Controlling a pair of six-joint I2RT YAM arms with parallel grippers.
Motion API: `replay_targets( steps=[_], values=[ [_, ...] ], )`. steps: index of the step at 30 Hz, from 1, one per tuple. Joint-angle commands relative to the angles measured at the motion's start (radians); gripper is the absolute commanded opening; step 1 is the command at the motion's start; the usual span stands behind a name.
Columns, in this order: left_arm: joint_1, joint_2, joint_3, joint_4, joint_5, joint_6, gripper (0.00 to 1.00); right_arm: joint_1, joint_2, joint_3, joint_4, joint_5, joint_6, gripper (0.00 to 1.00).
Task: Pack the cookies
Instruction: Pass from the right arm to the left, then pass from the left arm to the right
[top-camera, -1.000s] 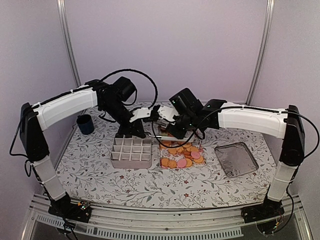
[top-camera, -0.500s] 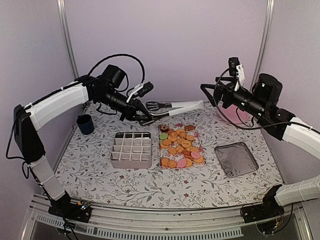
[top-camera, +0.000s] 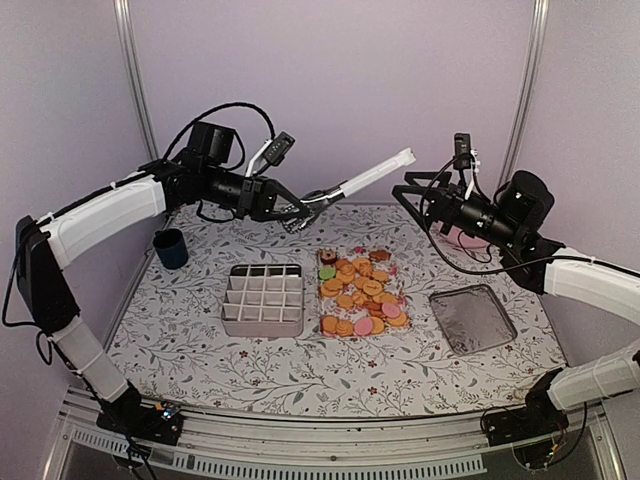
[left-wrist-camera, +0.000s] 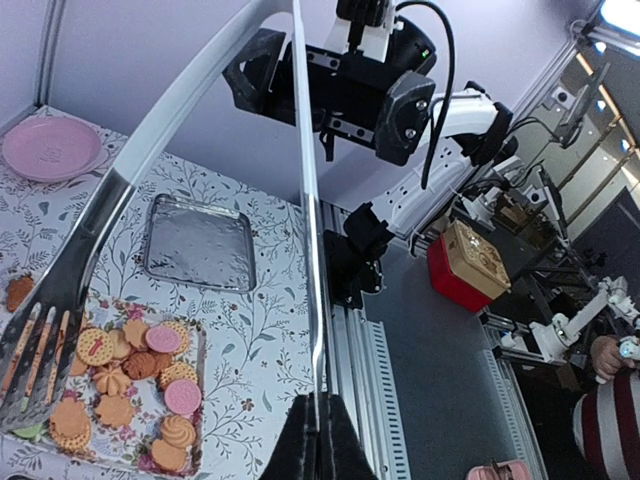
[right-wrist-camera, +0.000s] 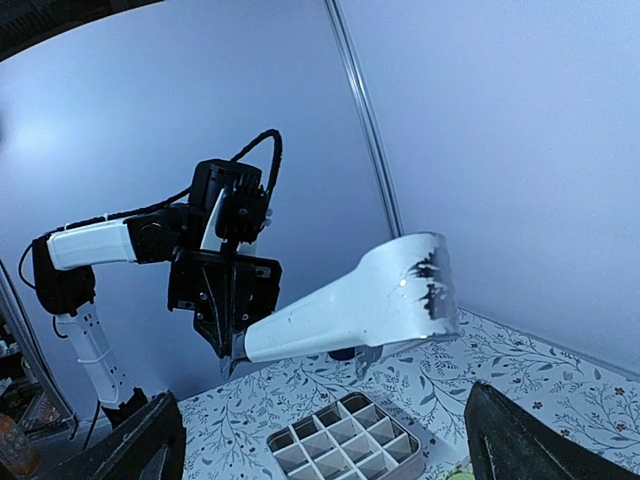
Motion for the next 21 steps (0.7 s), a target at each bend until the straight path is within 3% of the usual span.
replay_targets(
  steps=[1, 21],
  values=[
    [0.010, -0.043, -0.020, 0.094, 0.077, -0.086, 0.00, -0.003, 0.057, 0.043, 0.158, -0.125, 0.079, 0.99],
    [0.015, -0.031, -0.011, 0.077, 0.040, -0.046, 0.00, 0.008, 0.282, 0.143, 0.355, -0.186, 0.246, 0.97]
  ],
)
